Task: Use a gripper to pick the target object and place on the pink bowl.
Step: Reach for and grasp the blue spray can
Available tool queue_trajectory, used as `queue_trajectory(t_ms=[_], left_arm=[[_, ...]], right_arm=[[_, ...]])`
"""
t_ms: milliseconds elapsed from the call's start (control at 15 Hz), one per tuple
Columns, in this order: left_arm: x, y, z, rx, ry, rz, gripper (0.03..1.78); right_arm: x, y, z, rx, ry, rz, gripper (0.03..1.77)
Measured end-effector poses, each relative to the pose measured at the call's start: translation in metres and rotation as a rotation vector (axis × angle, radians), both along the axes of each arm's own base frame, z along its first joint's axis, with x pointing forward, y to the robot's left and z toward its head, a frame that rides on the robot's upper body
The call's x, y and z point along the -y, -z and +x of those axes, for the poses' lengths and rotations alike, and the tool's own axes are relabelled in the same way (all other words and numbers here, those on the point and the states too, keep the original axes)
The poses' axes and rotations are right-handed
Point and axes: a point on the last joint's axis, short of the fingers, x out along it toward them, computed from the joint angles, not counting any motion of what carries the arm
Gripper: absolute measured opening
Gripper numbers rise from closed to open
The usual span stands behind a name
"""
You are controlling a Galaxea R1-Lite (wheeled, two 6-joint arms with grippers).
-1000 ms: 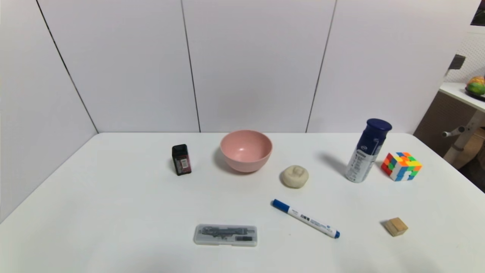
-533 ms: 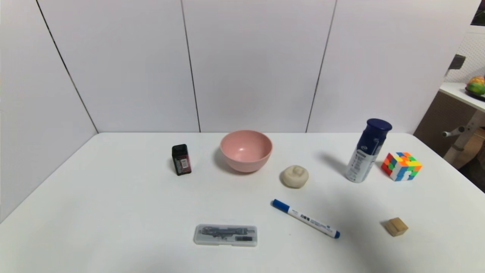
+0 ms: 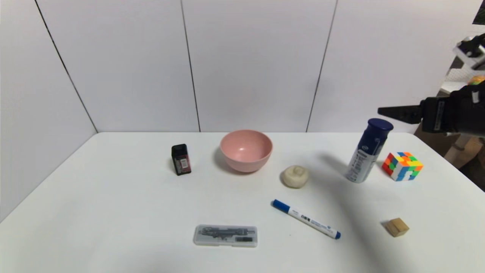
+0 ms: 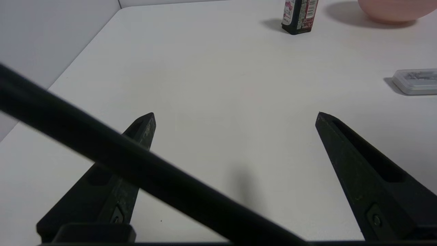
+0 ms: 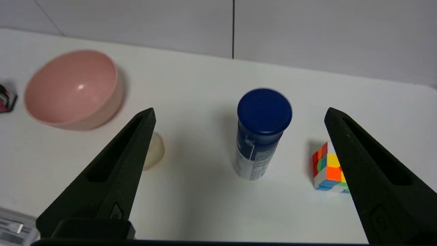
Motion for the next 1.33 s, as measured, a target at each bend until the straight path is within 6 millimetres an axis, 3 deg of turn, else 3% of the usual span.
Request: queue_trajectory(t_ms=[400, 733, 1000, 1333], left_arm=[[0.0, 0.0, 0.0, 0.0, 0.0, 0.0, 1.69], [0.0, 0.0, 0.0, 0.0, 0.0, -0.001, 1.69], [0.0, 0.0, 0.0, 0.0, 0.0, 0.0, 1.69], [0.0, 0.0, 0.0, 0.0, 0.0, 0.0, 1.69]], right_arm=[[0.003, 0.035, 0.023, -0.069, 0.055, -0.019, 1.71], [0.004, 0.064, 0.021, -0.163, 0.07, -0.031, 1.71], [0.004, 0.076, 0.022, -0.203, 0.071, -0.032, 1.71], [0.004, 0.086, 0.036, -0.185, 0.074, -0.028, 1.71]])
